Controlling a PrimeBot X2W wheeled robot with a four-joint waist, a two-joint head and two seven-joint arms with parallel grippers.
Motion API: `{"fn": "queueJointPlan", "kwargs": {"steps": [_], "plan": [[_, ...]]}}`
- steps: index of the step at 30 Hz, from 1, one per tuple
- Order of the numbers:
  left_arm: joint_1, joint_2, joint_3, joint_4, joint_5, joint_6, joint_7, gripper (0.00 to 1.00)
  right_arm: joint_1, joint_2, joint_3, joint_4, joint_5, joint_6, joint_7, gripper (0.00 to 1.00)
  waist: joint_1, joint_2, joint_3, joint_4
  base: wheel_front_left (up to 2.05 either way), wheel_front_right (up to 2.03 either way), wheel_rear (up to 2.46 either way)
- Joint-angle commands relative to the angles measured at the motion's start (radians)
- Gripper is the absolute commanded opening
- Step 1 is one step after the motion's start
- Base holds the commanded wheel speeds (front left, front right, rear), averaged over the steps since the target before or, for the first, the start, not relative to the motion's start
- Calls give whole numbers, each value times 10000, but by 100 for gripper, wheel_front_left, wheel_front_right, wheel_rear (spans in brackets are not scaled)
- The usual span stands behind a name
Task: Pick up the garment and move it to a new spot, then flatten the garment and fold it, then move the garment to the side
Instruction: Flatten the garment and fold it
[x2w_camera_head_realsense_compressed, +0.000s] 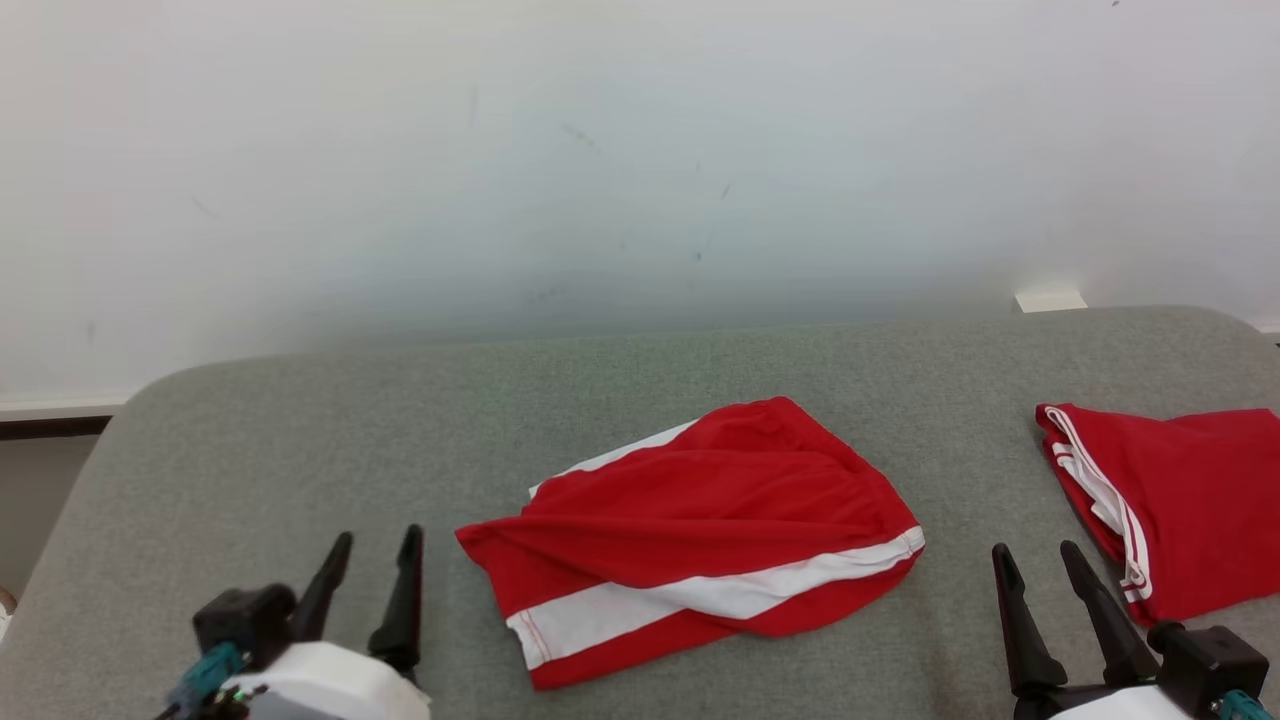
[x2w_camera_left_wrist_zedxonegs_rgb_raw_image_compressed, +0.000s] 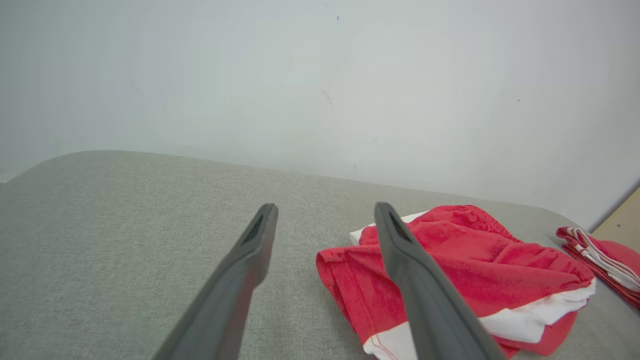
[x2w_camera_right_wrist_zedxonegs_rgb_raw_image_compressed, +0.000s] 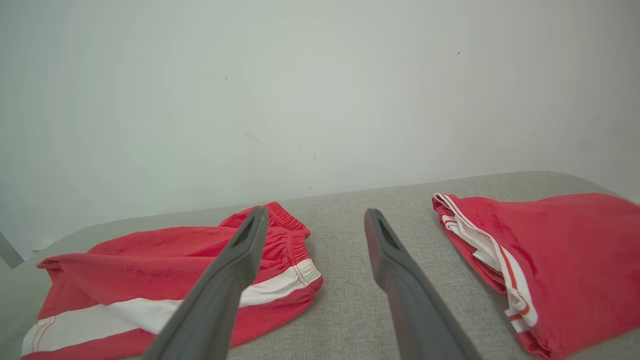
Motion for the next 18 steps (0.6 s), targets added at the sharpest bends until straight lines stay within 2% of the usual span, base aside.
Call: {"fn": "queueJointPlan", "kwargs": {"steps": [1,4,9,14,18], "plan": [[415,23,277,-549,317,129,-11,100,197,-62,10,-76,-32,-22,-35,100,0,0,-29,15,0,0,0],[1209,-96,797,-1486,821,220,-9,100,191,-85,-11,-239,-53,-22,-60,100,0,0,-42,24,0,0,0],[2060,-503,1523,-2206,1318,21,-6,100,440,10,-313,-628,-185,-22,-74,100,0,0,-62,71,0,0,0],[2436,-978,1954,-2235,1714,-221,-5,100,671,139,-530,-1077,-421,-22,-76,100,0,0,-125,79,0,0,0],[2521,-1290,2207,-2022,2020,-599,-7,100,778,172,-549,-1309,-586,-22,-79,100,0,0,-194,67,0,0,0]]}}
